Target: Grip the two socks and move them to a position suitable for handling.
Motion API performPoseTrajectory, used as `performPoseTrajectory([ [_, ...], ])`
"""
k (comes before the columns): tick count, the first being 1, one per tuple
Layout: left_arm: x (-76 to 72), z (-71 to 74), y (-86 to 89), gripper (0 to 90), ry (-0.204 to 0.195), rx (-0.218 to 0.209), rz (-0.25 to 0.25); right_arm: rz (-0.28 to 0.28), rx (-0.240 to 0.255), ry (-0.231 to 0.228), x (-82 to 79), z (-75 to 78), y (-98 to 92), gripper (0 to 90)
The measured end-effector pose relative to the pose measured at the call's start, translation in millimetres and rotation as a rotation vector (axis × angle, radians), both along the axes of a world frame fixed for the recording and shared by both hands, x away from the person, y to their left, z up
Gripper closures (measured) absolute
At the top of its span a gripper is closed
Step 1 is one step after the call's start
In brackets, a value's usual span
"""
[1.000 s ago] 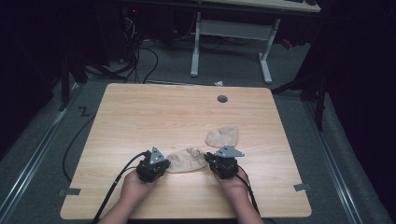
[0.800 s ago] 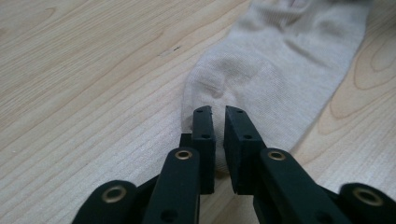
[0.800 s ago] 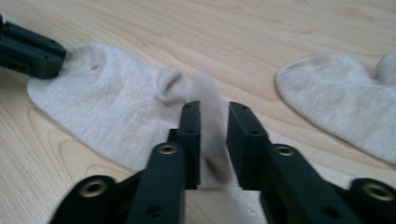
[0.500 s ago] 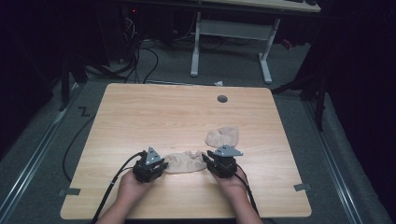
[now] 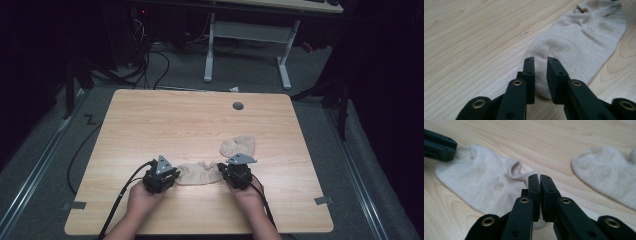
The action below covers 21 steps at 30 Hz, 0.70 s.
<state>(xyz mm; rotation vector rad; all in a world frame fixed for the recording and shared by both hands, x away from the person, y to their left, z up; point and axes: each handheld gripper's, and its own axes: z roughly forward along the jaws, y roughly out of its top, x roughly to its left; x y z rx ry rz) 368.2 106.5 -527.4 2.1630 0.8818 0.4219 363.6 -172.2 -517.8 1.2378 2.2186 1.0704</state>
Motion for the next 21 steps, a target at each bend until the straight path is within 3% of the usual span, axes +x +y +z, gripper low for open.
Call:
performPoseTrajectory([
  [3,0.5,-1.4,0.6,80.6,0.004,0.008,-0.002,-0.005,-0.048,0.027,2.6,-6.6,0.8,90.0],
  [5,0.6,-1.7,1.9,80.4,0.012,0.005,-0.008,0.002,-0.049,0.051,2.3,-9.9,1.9,90.0],
  [12,-9.0,-2.5,7.3,80.0,0.015,-0.005,-0.032,0.024,-0.072,0.039,-10.7,-10.7,5.0,90.0],
  [21,-37.7,-2.8,14.1,78.4,0.012,-0.001,-0.103,0.064,-0.065,0.027,-35.1,-12.0,1.9,90.0],
])
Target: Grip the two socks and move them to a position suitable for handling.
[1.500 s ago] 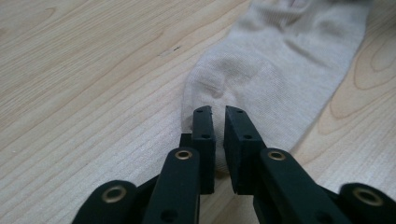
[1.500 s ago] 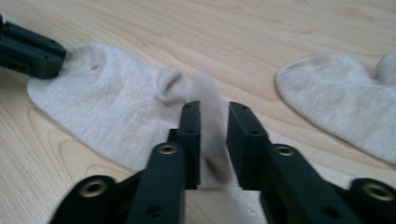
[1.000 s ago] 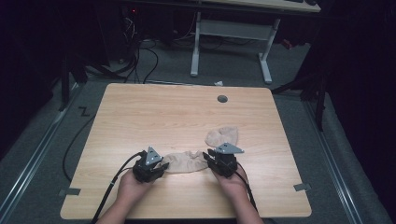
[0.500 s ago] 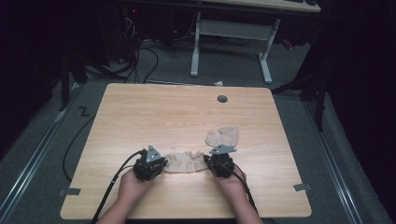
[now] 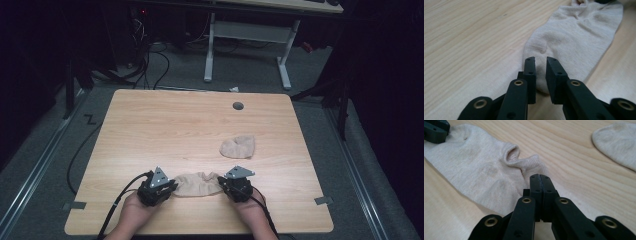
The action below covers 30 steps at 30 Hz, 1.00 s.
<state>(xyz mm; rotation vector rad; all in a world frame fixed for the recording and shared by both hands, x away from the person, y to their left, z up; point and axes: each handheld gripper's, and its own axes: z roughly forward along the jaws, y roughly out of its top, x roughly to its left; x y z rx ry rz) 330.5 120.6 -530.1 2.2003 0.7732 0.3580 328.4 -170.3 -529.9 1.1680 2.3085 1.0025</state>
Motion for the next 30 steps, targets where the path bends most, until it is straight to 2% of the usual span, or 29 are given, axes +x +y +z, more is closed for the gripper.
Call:
performPoseTrajectory([
  [6,-11.0,-2.5,7.1,78.3,-0.015,-0.018,-0.008,0.018,0.012,-0.004,-12.9,-1.1,-0.5,89.9],
  [12,-11.8,-4.2,8.9,77.9,-0.012,-0.042,0.002,0.037,0.025,0.004,-11.5,-1.1,-2.1,86.7],
  [18,-10.7,-4.1,7.9,76.9,-0.011,-0.045,0.008,0.045,0.033,0.012,-10.7,-0.9,-2.3,84.4],
  [21,-10.4,-3.5,9.3,66.8,0.011,-0.09,-0.006,0.042,0.036,0.011,-11.5,-0.7,-2.4,82.0],
  [22,-10.8,-2.8,10.6,64.8,0.007,-0.108,-0.001,0.043,0.033,0.013,-12.0,0.3,-2.5,80.6],
  [26,-11.6,5.3,21.9,59.2,-0.048,-0.141,0.044,0.034,0.029,-0.033,-14.8,5.8,-5.5,78.1],
  [30,-8.0,10.5,40.0,56.9,-0.05,-0.158,0.079,-0.003,0.025,-0.069,-14.1,10.7,-9.4,74.7],
])
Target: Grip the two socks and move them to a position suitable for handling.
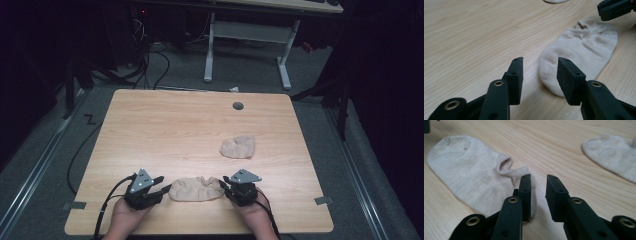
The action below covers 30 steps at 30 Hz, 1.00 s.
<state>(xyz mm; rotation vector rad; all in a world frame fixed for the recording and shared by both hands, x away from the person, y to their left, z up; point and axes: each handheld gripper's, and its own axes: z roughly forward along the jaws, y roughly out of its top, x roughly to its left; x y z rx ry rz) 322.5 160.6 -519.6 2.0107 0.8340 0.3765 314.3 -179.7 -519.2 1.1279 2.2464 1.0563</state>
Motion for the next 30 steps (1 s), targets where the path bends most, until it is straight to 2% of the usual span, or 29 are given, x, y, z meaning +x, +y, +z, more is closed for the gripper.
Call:
performPoseTrajectory([
  [4,2.8,-0.7,14.6,56.4,0.015,-0.004,0.028,-0.033,0.001,-0.02,2.0,6.0,-4.6,72.6],
  [6,4.4,-0.9,18.3,56.3,0.004,0.009,0.041,-0.05,-0.012,-0.03,3.8,8.5,-7.0,70.1],
  [9,7.3,-1.7,21.7,51.4,-0.008,0.008,0.059,-0.082,-0.018,-0.025,8.1,12.2,-11.5,68.9],
  [14,10.0,-3.8,24.9,47.5,-0.013,0.021,0.079,-0.116,-0.028,-0.034,15.2,22.8,-16.7,64.2],
  [22,8.7,-3.5,24.5,45.2,-0.017,0.022,0.057,-0.139,-0.041,-0.01,30.8,36.6,-18.3,58.5],
  [25,8.9,-4.2,25.2,45.1,-0.006,0.018,0.056,-0.154,-0.031,0.002,36.9,37.4,-19.2,58.8],
  [30,6.8,-3.0,26.0,45.1,-0.01,0.012,0.046,-0.178,-0.041,0.006,46.4,37.8,-18.0,58.3],
])
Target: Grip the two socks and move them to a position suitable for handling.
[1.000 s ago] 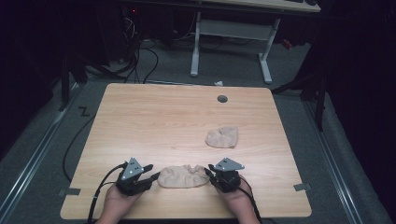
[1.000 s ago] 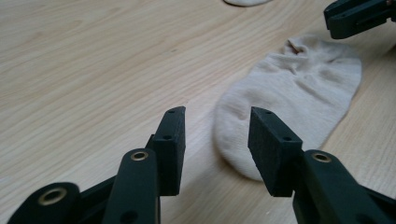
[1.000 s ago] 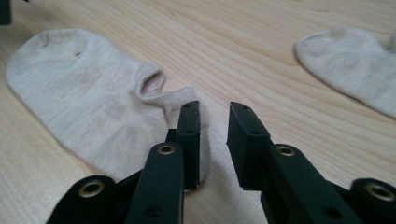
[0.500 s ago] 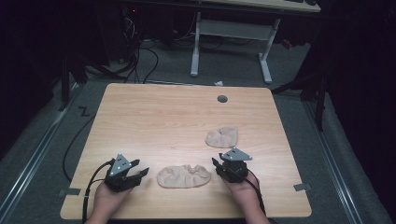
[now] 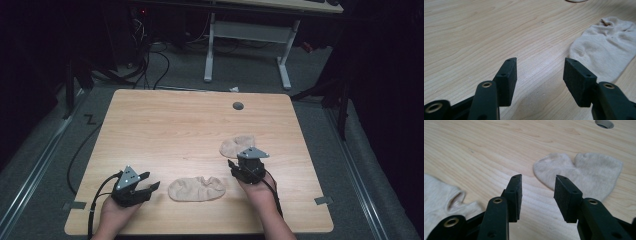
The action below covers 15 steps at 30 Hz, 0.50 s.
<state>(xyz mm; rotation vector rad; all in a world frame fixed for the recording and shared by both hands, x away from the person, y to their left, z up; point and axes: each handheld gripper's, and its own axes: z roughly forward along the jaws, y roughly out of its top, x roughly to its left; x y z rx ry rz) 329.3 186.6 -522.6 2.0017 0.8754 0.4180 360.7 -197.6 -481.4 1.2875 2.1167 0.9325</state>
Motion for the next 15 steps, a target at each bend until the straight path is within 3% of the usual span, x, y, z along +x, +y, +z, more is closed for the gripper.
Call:
performPoseTrajectory([
  [6,0.5,-0.8,-1.2,45.1,0.005,-0.005,-0.012,-0.031,-0.002,0.027,25.4,-4.0,-1.7,55.8],
  [15,1.3,-1.7,-0.9,45.0,0.007,0.006,-0.016,-0.025,-0.046,0.076,63.6,-17.4,18.0,53.1],
])
